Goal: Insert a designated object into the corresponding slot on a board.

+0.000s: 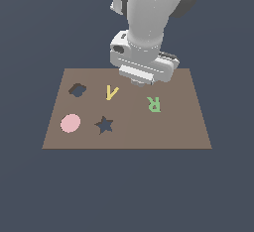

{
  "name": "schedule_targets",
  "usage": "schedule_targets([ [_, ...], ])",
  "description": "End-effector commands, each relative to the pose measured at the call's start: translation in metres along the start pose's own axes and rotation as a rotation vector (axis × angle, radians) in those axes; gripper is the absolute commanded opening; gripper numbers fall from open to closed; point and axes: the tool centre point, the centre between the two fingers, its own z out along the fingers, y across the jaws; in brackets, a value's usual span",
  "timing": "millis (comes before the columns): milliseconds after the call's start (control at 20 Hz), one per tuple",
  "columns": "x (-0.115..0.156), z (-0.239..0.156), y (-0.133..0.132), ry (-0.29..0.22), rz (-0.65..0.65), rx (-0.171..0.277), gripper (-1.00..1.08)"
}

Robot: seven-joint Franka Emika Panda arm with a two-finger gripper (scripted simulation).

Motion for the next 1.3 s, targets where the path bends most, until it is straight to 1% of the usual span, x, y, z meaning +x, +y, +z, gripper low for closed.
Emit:
schedule_targets([
  [0, 0.0, 0.005, 0.0, 0.0, -0.001, 0.0, 1.0],
  [100, 0.0, 0.007, 0.0, 0.0, -0.001, 0.0, 1.0],
  [150, 0.0, 0.007, 0.0, 0.0, -0.001, 0.0, -1.0],
  [850, 0.002, 0.006, 0.002, 0.0, 0.001, 0.001, -1.0],
  [1050, 0.011, 0.005, 0.016, 0.0, 0.01, 0.001, -1.0],
  [1250, 0.028, 0.004, 0.041, 0.0, 0.028, 0.001, -1.0],
])
